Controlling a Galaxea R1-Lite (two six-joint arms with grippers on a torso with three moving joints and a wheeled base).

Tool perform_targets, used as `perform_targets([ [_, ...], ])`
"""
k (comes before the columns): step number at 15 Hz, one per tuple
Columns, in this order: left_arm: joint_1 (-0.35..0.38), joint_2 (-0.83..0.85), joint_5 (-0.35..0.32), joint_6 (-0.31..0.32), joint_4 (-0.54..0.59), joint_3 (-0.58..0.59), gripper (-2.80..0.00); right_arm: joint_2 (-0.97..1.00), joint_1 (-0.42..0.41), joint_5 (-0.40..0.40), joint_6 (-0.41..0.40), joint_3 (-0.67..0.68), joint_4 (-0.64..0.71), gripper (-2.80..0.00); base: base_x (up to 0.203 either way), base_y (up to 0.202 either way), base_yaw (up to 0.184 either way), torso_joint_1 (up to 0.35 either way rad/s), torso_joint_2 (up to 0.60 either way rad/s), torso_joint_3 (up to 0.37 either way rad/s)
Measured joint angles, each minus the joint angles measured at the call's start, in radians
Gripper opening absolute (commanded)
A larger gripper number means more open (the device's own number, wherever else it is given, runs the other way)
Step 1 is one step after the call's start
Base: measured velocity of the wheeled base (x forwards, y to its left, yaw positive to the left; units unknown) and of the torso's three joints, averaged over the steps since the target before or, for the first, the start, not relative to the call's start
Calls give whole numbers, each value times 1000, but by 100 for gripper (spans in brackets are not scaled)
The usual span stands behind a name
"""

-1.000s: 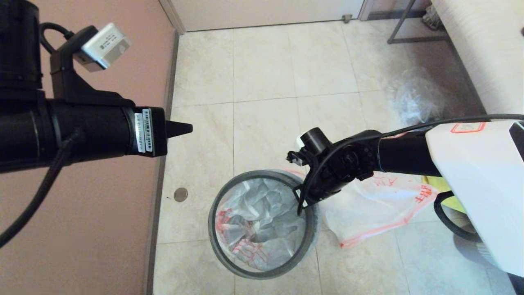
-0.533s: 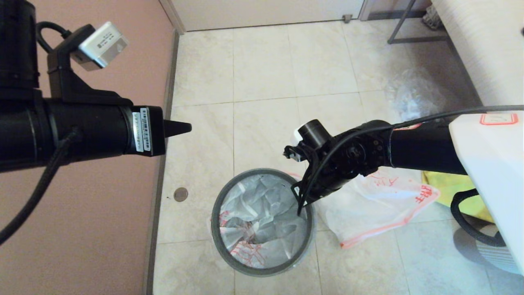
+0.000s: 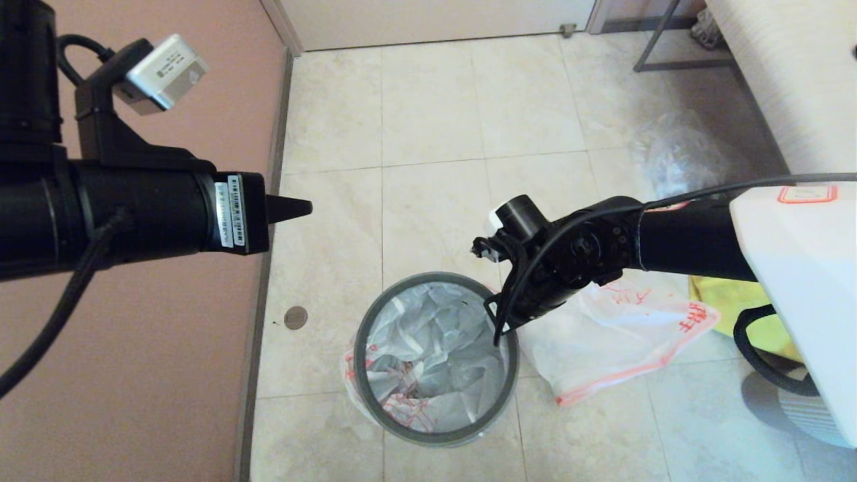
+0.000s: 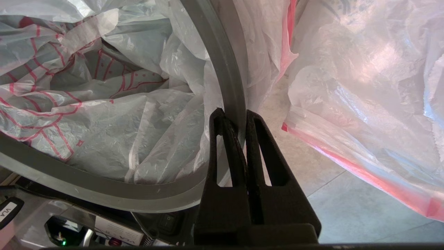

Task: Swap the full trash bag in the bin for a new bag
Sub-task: Place the trash can ring on the trash can

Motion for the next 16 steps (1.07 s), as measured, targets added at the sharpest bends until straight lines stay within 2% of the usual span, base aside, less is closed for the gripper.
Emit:
perform_targets([
  [4, 4, 0, 0, 0, 0, -1, -280, 0, 25, 1, 0, 0, 2, -280, 0, 0, 0, 0, 0, 0],
  [16, 7, 0, 0, 0, 0, -2, -280, 45, 18, 0, -13, -24, -3, -280, 0, 0, 0, 0, 0, 0],
])
